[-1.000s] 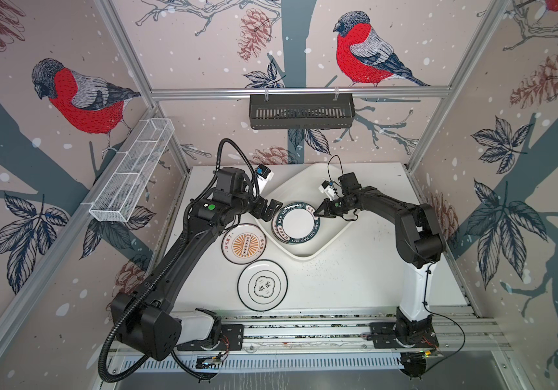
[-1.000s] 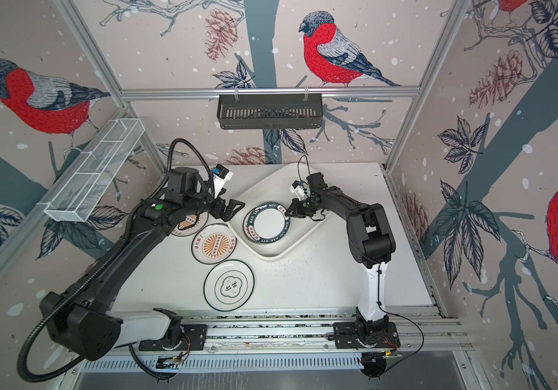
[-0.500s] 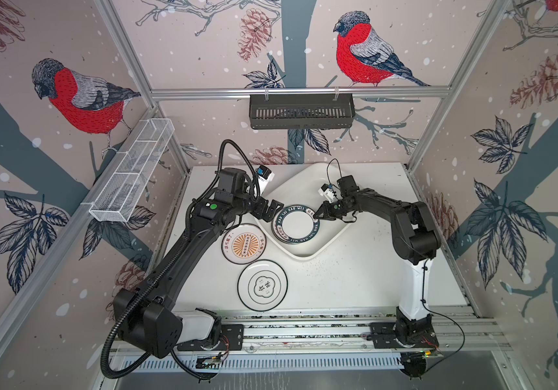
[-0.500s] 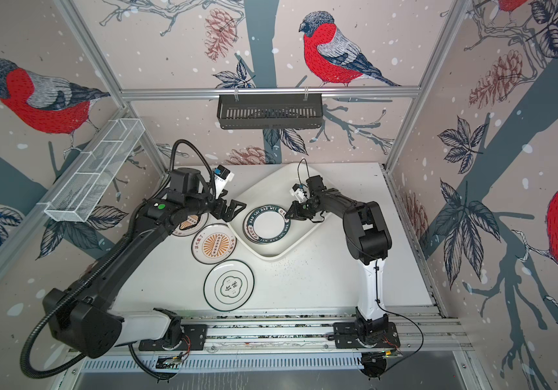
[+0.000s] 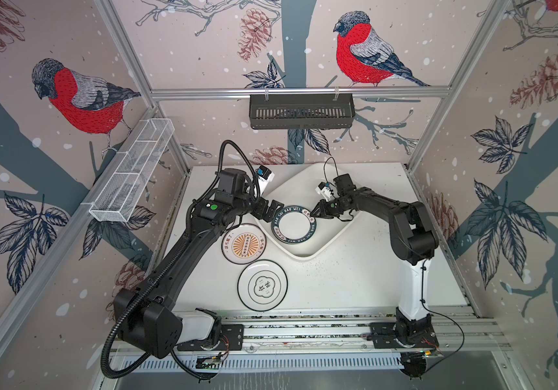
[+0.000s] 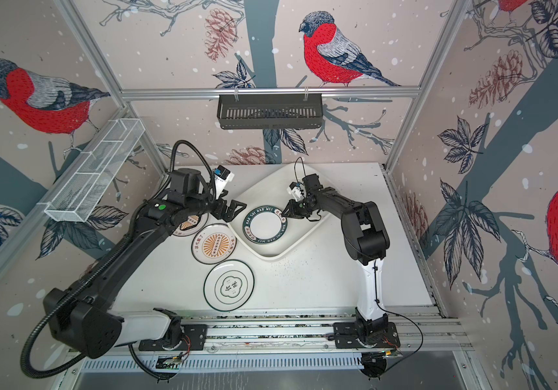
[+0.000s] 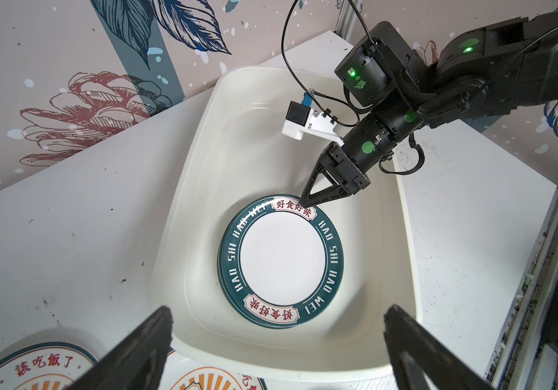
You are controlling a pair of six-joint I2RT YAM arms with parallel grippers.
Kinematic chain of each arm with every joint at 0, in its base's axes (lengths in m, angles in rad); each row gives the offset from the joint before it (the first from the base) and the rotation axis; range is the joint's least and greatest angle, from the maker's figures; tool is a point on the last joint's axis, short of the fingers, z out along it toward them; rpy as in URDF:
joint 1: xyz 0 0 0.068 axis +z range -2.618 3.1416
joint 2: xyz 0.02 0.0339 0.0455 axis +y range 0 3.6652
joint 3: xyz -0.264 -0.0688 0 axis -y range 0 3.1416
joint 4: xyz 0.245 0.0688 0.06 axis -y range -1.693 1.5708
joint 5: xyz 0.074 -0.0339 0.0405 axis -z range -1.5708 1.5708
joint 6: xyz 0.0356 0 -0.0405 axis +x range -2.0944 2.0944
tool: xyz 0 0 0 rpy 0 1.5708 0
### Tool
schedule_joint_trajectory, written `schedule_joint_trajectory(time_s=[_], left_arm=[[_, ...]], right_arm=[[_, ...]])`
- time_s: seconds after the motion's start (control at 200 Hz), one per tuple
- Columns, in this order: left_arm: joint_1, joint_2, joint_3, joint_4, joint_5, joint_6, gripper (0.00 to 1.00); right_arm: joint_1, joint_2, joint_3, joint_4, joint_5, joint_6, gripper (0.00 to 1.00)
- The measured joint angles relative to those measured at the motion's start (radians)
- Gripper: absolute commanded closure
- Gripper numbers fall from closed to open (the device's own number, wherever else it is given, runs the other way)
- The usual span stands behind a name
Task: Place the plates into the plastic bin on the countertop
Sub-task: 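Lower the green-rim plate onto the sunburst plates in the bin with the right gripper, then move left gripper to the sunburst plate farthest from robot while right gripper holds green-rim plate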
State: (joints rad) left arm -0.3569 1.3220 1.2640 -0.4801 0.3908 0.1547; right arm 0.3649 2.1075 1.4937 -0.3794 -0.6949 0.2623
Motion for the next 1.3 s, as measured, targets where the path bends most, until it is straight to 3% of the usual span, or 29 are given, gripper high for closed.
schedule_joint_trajectory(time_s=[0.385, 0.6, 0.911, 1.111, 1.296], left_arm=[[0.0, -0.017, -0.021, 0.006, -0.035, -0.017, 0.03], [0.013, -0.044, -0.069, 0.038, -0.114, -0.053, 0.03], [0.125, -0.063, -0.143, 0.095, -0.237, -0.189, 0.03], [0.265, -0.071, -0.213, 0.134, -0.234, -0.326, 0.03], [0.307, -0.087, -0.298, 0.162, -0.207, -0.415, 0.03]], right_arm=[[0.013, 0.006, 0.047, -0.036, 0.035, 0.0, 0.71], [0.017, 0.008, 0.053, -0.039, 0.047, 0.003, 0.71], [0.025, 0.009, 0.047, -0.031, 0.053, 0.026, 0.71], [0.013, -0.061, 0.01, -0.013, 0.093, 0.053, 0.71], [-0.039, -0.204, -0.096, 0.063, 0.104, 0.107, 0.71]])
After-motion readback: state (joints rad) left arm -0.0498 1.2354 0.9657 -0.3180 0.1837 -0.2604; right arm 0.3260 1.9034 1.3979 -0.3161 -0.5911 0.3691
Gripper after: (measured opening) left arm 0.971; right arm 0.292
